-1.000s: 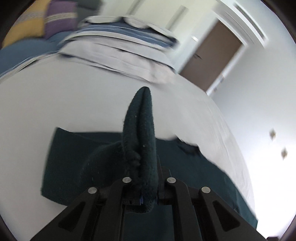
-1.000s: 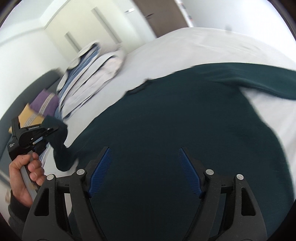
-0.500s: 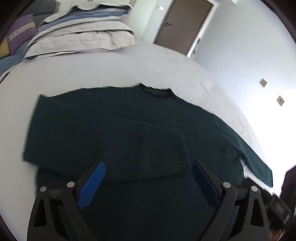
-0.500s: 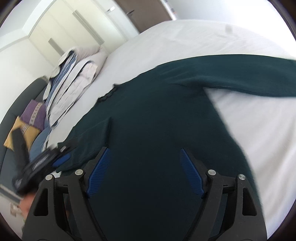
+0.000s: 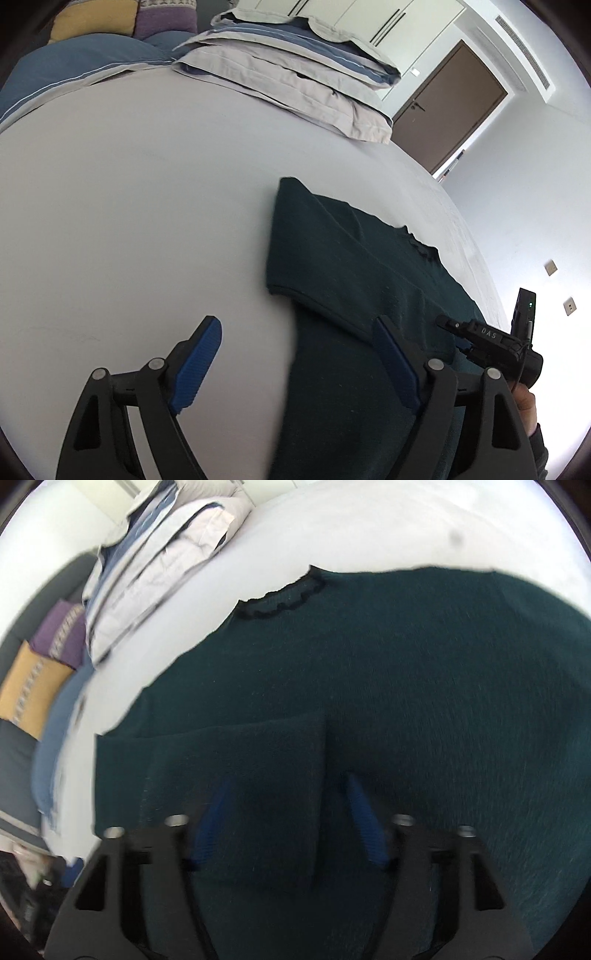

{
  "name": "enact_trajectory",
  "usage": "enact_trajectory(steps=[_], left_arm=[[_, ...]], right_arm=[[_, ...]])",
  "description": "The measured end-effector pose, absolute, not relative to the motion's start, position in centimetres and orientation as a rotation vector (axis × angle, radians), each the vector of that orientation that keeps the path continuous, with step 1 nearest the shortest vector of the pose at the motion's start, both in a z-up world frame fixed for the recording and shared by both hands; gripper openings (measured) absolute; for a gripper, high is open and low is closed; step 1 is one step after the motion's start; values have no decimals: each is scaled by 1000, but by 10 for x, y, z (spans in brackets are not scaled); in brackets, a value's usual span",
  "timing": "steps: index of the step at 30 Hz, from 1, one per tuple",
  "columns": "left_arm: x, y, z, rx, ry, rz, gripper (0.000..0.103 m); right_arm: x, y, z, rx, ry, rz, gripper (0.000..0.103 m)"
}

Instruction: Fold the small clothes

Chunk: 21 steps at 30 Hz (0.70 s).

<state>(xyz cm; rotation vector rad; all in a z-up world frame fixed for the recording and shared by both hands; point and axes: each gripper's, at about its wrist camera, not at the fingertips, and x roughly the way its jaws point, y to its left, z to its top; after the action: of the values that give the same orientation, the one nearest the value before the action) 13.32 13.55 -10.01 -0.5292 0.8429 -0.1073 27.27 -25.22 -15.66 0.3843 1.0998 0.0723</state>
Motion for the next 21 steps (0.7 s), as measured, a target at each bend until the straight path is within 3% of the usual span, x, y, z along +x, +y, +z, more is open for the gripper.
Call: enact_trajectory(steps=[1,3,10,17,21], left_arm=[[133,139,-100,-527,841,-101,84],[136,142,-100,-527,843,-99,80],[170,140,-91,-505,818,-120,66],[217,125,-86,-497,830,-144,36],[244,112,-84,-459,836,-154,33]], right_arm=[[276,-252,-158,360,1106,67,19],[278,-251,-152,337,1100,87,7],[280,-279,-109,323,1010,85,6],[283,-331,-114,355,1012,23,6],[278,-350,-120,400,1002,-4,6]])
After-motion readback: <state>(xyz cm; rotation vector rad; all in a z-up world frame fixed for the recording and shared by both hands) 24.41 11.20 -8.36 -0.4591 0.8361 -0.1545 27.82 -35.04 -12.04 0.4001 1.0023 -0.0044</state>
